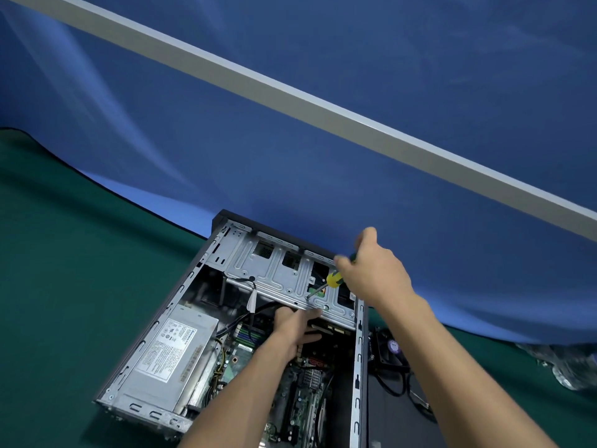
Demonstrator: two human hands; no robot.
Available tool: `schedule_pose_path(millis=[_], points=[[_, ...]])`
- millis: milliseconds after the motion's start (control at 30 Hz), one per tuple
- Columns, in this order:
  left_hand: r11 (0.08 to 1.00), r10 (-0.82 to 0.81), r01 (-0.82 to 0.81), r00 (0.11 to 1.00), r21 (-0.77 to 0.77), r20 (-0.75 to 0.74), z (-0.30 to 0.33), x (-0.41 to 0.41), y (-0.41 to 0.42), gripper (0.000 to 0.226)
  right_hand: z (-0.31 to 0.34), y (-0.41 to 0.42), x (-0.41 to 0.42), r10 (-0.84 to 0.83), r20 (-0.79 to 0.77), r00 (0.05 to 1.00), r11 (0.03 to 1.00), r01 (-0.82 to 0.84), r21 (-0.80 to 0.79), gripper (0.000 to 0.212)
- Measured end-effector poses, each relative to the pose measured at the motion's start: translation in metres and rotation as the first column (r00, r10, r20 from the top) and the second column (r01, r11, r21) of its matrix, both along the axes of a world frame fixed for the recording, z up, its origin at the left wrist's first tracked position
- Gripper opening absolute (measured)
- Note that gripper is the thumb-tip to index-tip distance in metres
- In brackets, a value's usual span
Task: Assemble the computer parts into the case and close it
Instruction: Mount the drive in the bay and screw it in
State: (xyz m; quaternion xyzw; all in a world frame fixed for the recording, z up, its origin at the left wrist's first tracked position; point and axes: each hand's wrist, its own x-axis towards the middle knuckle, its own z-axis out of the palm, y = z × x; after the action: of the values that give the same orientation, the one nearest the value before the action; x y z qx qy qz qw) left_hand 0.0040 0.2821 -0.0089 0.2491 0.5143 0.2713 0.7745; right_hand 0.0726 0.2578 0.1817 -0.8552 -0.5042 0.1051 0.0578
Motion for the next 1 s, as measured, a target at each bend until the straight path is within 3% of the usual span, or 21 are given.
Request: schedule_pose_path(millis=[67,167,300,433,567,633,700,833,967,1000], points=[[1.000,-0.012,0.012,1.000,-0.014,0.000,0.000,-0.001,0.001,0.032,-0.001,-0.001,-0.004,0.062,-0.022,0.998,0.998,-0.063,-0.009,0.021],[1.000,-0.020,0.020,1.000,-0.017,0.010,-0.002,-0.001,0.002,0.032,-0.003,0.000,-0.006,0.036,0.178,0.983,0.999,-0.037,0.001,0.024],[1.000,-0.017,0.017,1.000,-0.012,0.014,-0.002,-0.002,0.001,0.033,0.006,0.006,0.003,0.021,-0.116,0.993,0.996,-0.031,-0.081,0.018],[1.000,-0.018,0.018,1.000,0.004,0.012,-0.002,-0.001,0.001,0.033,0.000,0.000,0.007,-0.064,0.068,0.996,0.997,0.068,-0.047,0.032],[1.000,-0.004,0.004,1.000,-0.004,0.029,-0.001,-0.003,0.000,0.035,0.001,-0.009,0.016,-0.002,-0.004,1.000,0.998,0.002,-0.061,0.036],[1.000,-0.002,0.002,0.999,-0.015,0.041,-0.001,-0.002,0.000,0.042,-0.004,-0.014,0.015,-0.018,0.042,0.999,1.000,0.018,-0.013,0.029],[1.000,0.001,0.000,0.999,-0.017,0.039,0.000,-0.001,0.000,0.045,-0.007,-0.015,0.013,-0.051,0.131,0.990,0.999,0.052,0.002,0.035],[1.000,-0.003,0.003,1.000,-0.008,0.022,0.001,-0.002,-0.001,0.046,0.001,-0.008,0.015,-0.030,-0.225,0.974,0.999,0.022,-0.036,0.023],[1.000,-0.007,0.007,1.000,-0.010,0.018,0.001,-0.001,-0.001,0.042,-0.004,-0.010,0.007,-0.048,0.065,0.997,0.999,0.047,0.021,0.030],[1.000,-0.003,0.003,1.000,-0.011,0.022,0.001,-0.001,-0.001,0.042,-0.004,-0.009,0.006,-0.036,0.034,0.999,0.999,0.036,0.026,0.027]])
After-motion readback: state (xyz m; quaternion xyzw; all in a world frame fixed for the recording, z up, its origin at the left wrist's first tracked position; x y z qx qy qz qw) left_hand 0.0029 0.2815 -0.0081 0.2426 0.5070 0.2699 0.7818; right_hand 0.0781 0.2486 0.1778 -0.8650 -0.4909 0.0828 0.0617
